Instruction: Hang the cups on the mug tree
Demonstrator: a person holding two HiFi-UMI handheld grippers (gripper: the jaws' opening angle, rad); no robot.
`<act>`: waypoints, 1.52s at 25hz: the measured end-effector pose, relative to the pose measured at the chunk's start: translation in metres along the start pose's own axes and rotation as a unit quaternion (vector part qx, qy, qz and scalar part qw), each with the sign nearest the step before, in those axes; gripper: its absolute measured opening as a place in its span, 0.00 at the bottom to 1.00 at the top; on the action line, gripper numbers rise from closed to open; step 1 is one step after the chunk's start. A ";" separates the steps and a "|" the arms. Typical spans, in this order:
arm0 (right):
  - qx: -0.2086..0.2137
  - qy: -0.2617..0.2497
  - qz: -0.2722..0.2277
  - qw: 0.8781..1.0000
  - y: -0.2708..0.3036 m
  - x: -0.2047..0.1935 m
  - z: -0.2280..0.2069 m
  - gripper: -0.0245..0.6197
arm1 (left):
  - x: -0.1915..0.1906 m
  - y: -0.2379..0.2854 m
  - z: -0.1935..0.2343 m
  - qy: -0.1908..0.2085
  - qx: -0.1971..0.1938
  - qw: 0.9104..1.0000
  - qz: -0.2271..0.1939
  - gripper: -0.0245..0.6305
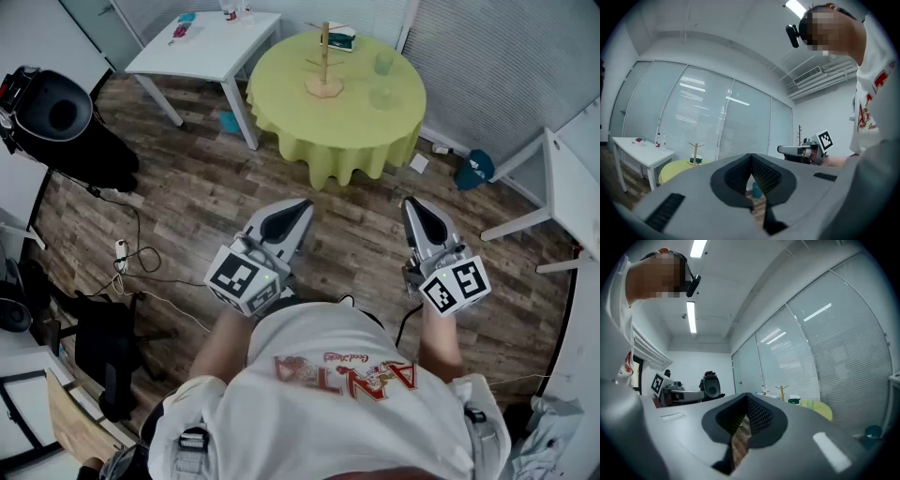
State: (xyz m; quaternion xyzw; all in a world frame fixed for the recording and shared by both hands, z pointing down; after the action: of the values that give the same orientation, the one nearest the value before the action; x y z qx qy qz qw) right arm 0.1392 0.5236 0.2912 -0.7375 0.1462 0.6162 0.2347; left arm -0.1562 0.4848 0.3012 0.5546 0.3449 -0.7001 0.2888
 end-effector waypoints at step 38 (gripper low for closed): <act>-0.045 0.064 0.024 0.997 0.102 -0.049 0.037 0.04 | -0.014 -0.046 0.129 -0.046 -0.010 0.999 -0.004 0.05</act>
State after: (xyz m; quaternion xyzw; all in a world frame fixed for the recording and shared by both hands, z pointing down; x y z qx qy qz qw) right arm 0.0474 0.4529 0.3172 -0.7817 0.1504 0.5790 0.1762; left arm -0.2639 0.4091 0.3411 0.5170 0.3407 -0.7228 0.3070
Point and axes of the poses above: the fingertips, and each gripper's own axes: y forward along the fingers, z to its left, x out of its top, the point moved 10 cm from there along -y, backward along the fingers, and after that the axes turned 9 degrees about -z, right-handed, at the moved point
